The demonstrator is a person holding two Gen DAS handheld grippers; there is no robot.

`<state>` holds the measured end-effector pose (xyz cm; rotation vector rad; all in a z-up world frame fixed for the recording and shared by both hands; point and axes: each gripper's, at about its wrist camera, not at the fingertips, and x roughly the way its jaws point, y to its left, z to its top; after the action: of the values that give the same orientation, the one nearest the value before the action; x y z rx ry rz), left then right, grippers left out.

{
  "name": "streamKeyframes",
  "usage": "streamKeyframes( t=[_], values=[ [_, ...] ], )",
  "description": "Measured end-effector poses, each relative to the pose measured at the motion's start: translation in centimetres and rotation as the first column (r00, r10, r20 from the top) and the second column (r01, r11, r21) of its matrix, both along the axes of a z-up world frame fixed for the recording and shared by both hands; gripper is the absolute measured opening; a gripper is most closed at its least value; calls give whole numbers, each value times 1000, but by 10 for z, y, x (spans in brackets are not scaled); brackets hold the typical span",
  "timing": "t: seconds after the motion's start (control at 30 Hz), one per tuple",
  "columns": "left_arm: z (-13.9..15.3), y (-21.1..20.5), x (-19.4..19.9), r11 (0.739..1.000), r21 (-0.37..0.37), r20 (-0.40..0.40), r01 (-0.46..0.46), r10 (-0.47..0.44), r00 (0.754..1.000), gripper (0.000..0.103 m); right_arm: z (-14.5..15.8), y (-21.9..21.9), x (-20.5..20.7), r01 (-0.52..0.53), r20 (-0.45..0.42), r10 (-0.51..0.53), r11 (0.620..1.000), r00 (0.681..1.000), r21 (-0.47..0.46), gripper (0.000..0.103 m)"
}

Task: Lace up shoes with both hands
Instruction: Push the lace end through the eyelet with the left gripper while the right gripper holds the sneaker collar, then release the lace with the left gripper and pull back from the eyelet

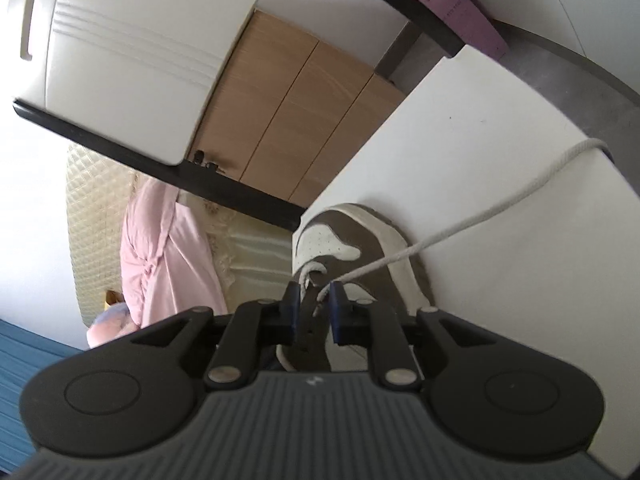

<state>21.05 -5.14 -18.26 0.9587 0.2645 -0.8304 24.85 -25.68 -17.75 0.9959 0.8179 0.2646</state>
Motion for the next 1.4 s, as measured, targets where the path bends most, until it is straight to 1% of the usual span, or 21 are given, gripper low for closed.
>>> streamKeyframes(
  t=[0.1,0.17,0.2,0.23,0.27,0.3,0.37,0.4,0.43,0.5,0.57,0.67,0.73,0.8,0.87,0.9,0.97,1.1,1.2,1.27,1.4],
  values=[
    [1,1,1,1000,-11,-16,-11,11,1000,2,1,6,2,-13,6,13,1000,1000,-22,17],
    [1,0,3,1000,-20,-29,-23,22,999,4,3,8,2,-13,12,14,999,1000,-37,12],
    [1,-1,3,999,-27,-38,-32,31,999,4,2,7,1,-6,11,7,1000,1000,-28,11],
    [1,-1,4,999,-33,-47,-40,39,998,6,1,7,0,2,10,-2,1000,1000,-17,11],
    [2,0,5,997,-48,-58,-56,53,997,11,0,6,-1,13,6,-13,1000,1000,-6,9],
    [4,2,6,995,-68,-69,-75,70,995,14,-2,5,-1,25,-1,-25,1000,1000,-3,2],
    [10,8,8,986,-114,-81,-124,115,990,34,-4,2,-2,45,-6,-45,999,999,6,3],
    [14,13,7,979,-142,-86,-146,135,987,52,-4,1,-3,50,-5,-50,999,999,8,3],
    [18,17,6,971,-172,-92,-168,154,984,58,-3,2,-3,50,3,-50,999,999,-4,3],
    [27,24,6,948,-233,-159,-217,183,970,58,-1,3,-3,47,12,-46,999,999,-20,3],
    [34,31,-1,920,-280,-208,-274,221,953,59,-3,4,-3,52,11,-52,999,999,-16,3],
    [37,31,-15,886,-301,-270,-352,275,923,59,-4,6,-3,45,15,-45,999,999,-24,3],
    [39,17,-19,864,-289,-282,-411,334,900,59,-5,9,-3,40,16,-40,999,999,-26,3],
    [32,7,-20,836,-268,-300,-480,401,866,58,-6,12,-2,33,16,-32,999,999,-22,3],
    [31,-4,-19,805,-238,-321,-544,463,826,45,-6,16,-1,16,20,-16,999,1000,-29,3],
    [33,-8,-21,788,-223,-327,-574,494,806,42,-6,18,-1,9,23,-8,999,1000,-32,3],
    [33,-15,-17,753,-207,-362,-624,534,764,28,-7,23,0,-3,24,3,999,1000,-32,3],
    [35,-21,-22,698,-180,-355,-693,611,707,22,-6,30,2,-7,25,8,999,1000,-36,3],
    [36,-19,-19,651,-179,-404,-738,635,658,21,-3,28,0,21,41,-19,999,999,-42,3],
    [33,-19,-16,631,-184,-428,-754,639,639,21,-2,20,-2,55,52,-54,998,997,-31,2],
    [30,-18,-14,620,-183,-443,-763,641,627,21,0,7,-4,94,66,-91,995,994,-40,2]
  ],
)
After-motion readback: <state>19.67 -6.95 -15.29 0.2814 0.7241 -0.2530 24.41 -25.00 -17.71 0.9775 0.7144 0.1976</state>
